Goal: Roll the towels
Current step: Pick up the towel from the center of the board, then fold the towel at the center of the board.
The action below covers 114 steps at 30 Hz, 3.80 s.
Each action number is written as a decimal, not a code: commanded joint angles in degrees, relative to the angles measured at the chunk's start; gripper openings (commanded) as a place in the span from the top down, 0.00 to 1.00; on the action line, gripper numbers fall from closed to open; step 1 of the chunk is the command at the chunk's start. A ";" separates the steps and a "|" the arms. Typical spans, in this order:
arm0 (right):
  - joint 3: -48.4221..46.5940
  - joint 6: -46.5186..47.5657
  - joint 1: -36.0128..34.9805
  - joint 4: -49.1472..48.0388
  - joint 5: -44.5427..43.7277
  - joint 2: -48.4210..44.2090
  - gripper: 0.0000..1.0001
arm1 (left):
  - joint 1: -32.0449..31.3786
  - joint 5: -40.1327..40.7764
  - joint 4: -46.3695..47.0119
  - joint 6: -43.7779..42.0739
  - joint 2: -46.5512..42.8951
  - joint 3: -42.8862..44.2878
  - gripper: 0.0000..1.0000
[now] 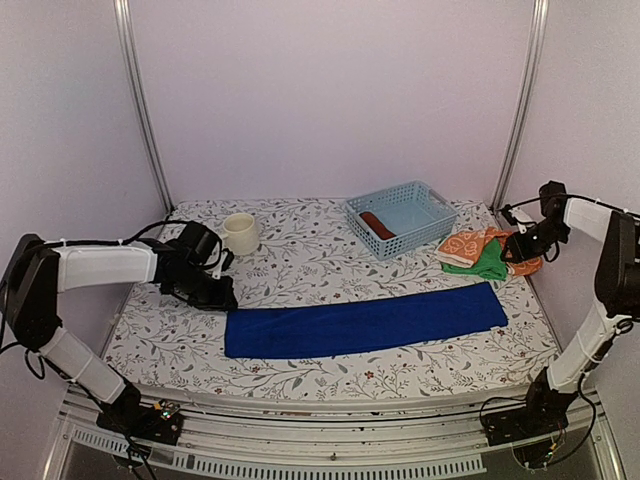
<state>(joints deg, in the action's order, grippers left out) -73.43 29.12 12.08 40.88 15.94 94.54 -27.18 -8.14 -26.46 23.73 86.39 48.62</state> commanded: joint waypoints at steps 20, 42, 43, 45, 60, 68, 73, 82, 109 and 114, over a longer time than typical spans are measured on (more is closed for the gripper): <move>10.75 -2.30 -5.91 3.25 -10.25 8.22 0.60 | -0.86 1.50 1.25 -1.23 -3.03 -1.07 0.85; 9.23 -4.38 -6.26 2.24 -10.76 7.80 0.58 | -0.86 1.84 1.23 -1.99 -2.92 -0.82 0.85; 8.92 -4.50 -6.26 2.47 -10.17 7.78 0.58 | -0.86 1.85 1.23 -2.10 -2.79 -0.77 0.85; 7.99 -4.51 -6.19 3.46 -8.98 7.94 0.58 | -0.86 1.90 1.22 -2.30 -2.43 -0.64 0.85; 10.23 -3.08 -7.23 3.41 -13.07 10.70 0.56 | -0.86 2.30 1.07 -2.98 -1.00 -0.11 0.85; 13.18 -2.89 -8.05 1.58 -20.31 12.72 0.68 | -0.87 2.58 1.06 -3.03 -0.43 0.36 0.85; 13.36 -2.44 -6.36 1.45 -19.67 13.67 0.86 | -0.86 2.78 1.06 -2.97 -0.77 -0.08 0.85; 6.88 0.24 0.70 5.20 -19.22 8.78 0.97 | -0.84 3.18 1.17 -3.27 -1.17 -0.89 0.85; 2.54 2.97 -15.83 23.82 23.71 8.54 0.97 | -0.94 1.63 -0.02 -2.05 1.00 1.29 0.85; -0.28 1.18 -21.62 22.80 28.17 12.55 0.97 | -1.23 0.64 -0.09 -0.90 1.82 1.21 0.84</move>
<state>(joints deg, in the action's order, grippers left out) -70.94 31.70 -5.93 64.27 38.33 104.33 -27.27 -6.17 -25.87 21.65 87.15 48.69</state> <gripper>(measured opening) 0.033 0.154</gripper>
